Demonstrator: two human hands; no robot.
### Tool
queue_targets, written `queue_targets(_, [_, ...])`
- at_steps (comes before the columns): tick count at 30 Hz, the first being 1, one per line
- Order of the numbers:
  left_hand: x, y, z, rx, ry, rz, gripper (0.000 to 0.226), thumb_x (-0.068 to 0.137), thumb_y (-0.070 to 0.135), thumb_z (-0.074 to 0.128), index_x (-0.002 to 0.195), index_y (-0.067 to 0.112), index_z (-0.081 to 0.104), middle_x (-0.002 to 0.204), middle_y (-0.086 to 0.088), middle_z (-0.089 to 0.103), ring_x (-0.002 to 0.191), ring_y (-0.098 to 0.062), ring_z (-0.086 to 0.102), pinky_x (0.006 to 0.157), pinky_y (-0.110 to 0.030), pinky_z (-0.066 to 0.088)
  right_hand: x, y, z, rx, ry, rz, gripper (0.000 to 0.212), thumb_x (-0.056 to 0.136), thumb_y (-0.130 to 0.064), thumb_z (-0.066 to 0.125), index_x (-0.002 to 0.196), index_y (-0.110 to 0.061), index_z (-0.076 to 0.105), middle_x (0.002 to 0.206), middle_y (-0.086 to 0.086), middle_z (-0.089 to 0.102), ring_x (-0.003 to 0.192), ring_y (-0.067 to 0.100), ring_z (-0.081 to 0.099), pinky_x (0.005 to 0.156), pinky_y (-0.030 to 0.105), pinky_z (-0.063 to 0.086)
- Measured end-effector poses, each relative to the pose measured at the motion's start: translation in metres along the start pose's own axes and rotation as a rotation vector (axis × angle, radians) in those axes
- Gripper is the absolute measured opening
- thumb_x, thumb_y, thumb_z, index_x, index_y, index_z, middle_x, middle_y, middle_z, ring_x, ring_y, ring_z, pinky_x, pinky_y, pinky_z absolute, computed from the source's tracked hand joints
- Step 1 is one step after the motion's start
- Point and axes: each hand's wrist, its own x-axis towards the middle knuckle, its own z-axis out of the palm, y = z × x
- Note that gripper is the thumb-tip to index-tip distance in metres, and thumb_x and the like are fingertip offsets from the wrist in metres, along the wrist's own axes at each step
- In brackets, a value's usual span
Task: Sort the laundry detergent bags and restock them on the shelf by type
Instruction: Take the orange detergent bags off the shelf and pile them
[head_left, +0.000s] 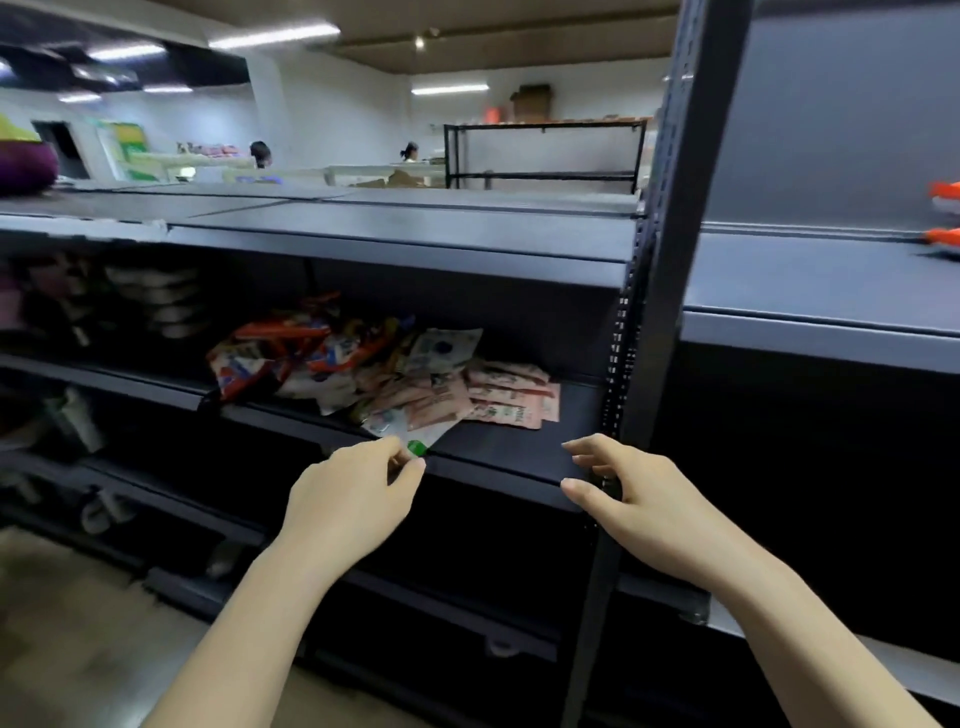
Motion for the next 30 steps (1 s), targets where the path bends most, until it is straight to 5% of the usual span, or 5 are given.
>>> queue_targets(12, [0.075, -0.122, -0.012, 0.125, -0.006, -0.135, 0.03, 0.097, 0.049, 0.036, 0.107, 0.031, 0.057, 0.079, 0.014, 0.061, 0.068, -0.007, 0.058, 0.057, -0.023, 0.045, 0.123, -0.061, 0.08, -0.004, -0.122, -0.046, 0.036, 0.095, -0.042, 0.05, 0.129, -0.03, 0.048, 0.13, -0.009, 0.055, 0.119, 0.011, 0.051, 0.097, 0.034, 0.045])
queue_targets(19, [0.153, -0.19, -0.012, 0.121, 0.027, -0.177, 0.029, 0.098, 0.046, 0.037, 0.112, 0.029, 0.056, 0.093, 0.007, 0.065, 0.076, -0.013, 0.061, 0.063, -0.026, 0.051, 0.216, -0.091, 0.122, 0.016, -0.234, 0.028, 0.039, 0.094, -0.042, 0.05, 0.129, -0.025, 0.048, 0.121, 0.001, 0.062, 0.103, 0.021, 0.061, 0.089, 0.045, 0.051])
queue_targets(25, [0.201, -0.238, -0.003, 0.085, 0.035, -0.228, 0.031, 0.097, 0.045, 0.038, 0.119, 0.028, 0.054, 0.107, 0.004, 0.062, 0.09, -0.02, 0.061, 0.074, -0.032, 0.053, 0.274, -0.108, 0.149, 0.09, -0.247, 0.105, 0.044, 0.094, -0.04, 0.051, 0.134, -0.023, 0.046, 0.102, 0.0, 0.068, 0.084, 0.016, 0.069, 0.082, 0.036, 0.055])
queue_targets(30, [0.253, -0.263, 0.002, 0.089, 0.065, -0.189, 0.038, 0.098, 0.042, 0.039, 0.13, 0.023, 0.048, 0.122, -0.002, 0.056, 0.101, -0.024, 0.059, 0.073, -0.032, 0.05, 0.313, -0.115, 0.171, 0.059, -0.264, 0.255, 0.062, 0.095, -0.045, 0.047, 0.148, -0.02, 0.027, 0.144, 0.006, 0.044, 0.124, 0.024, 0.05, 0.095, 0.029, 0.041])
